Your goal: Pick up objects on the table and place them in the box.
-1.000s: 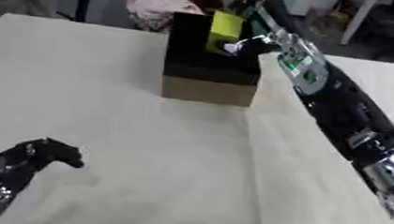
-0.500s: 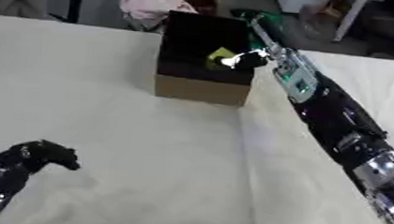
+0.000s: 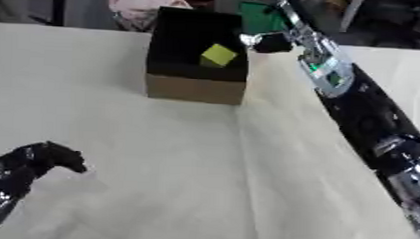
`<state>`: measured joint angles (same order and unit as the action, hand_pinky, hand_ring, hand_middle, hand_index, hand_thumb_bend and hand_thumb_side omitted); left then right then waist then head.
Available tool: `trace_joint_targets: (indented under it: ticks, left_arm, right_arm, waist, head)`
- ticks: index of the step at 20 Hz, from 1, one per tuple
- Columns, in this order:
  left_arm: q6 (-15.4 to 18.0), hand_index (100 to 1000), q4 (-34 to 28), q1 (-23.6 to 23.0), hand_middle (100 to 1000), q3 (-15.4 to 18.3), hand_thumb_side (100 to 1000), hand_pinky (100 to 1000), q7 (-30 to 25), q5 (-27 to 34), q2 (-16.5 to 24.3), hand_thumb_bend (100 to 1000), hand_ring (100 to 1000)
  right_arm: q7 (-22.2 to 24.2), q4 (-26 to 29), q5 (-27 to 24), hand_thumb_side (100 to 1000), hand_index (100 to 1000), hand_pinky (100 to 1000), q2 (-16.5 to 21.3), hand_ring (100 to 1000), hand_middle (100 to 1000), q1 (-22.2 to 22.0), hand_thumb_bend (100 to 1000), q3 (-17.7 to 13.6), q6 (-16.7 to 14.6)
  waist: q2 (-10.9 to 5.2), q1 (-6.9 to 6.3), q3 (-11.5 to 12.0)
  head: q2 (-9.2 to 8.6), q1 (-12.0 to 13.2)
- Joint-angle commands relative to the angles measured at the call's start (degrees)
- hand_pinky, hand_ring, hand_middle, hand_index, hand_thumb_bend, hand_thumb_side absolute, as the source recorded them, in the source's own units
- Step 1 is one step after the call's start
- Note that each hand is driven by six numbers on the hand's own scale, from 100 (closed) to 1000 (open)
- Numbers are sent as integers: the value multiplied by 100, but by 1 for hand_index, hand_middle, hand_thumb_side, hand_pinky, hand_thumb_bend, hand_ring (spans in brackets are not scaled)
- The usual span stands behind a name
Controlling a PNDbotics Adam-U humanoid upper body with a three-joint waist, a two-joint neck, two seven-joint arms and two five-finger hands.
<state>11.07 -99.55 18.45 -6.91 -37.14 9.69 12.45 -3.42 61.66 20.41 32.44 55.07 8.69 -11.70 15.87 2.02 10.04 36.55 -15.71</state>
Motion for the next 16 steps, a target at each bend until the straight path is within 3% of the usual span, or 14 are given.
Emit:
trace_joint_targets:
  ticks: [1,8,14,16]
  left_arm:
    - [19,787,-52,-32,699,114,813,947,100,-72,4,146,721]
    - [33,787,-16,-153,700,240,815,947,233,-170,-31,151,721]
    - [46,786,11,-263,700,360,819,948,340,-238,-35,154,721]
    - [51,786,20,-298,701,395,821,949,374,-264,-38,155,721]
  right_arm:
    - [11,620,-352,238,905,699,264,966,742,-45,362,70,92]
    - [37,1808,-1083,232,901,691,481,948,714,-631,340,273,112]
    - [-92,2767,-1677,233,897,676,621,934,686,-1441,297,329,-92]
    - [-97,3715,-2508,237,894,672,743,930,678,-1911,288,231,256]
  waist:
    - [-140,-50,-104]
    - [-157,-133,-468]
    - [-178,-191,-755]
    - [-181,-204,-826]
  head:
    - [151,108]
    - [359,293]
    - [576,561]
    - [619,694]
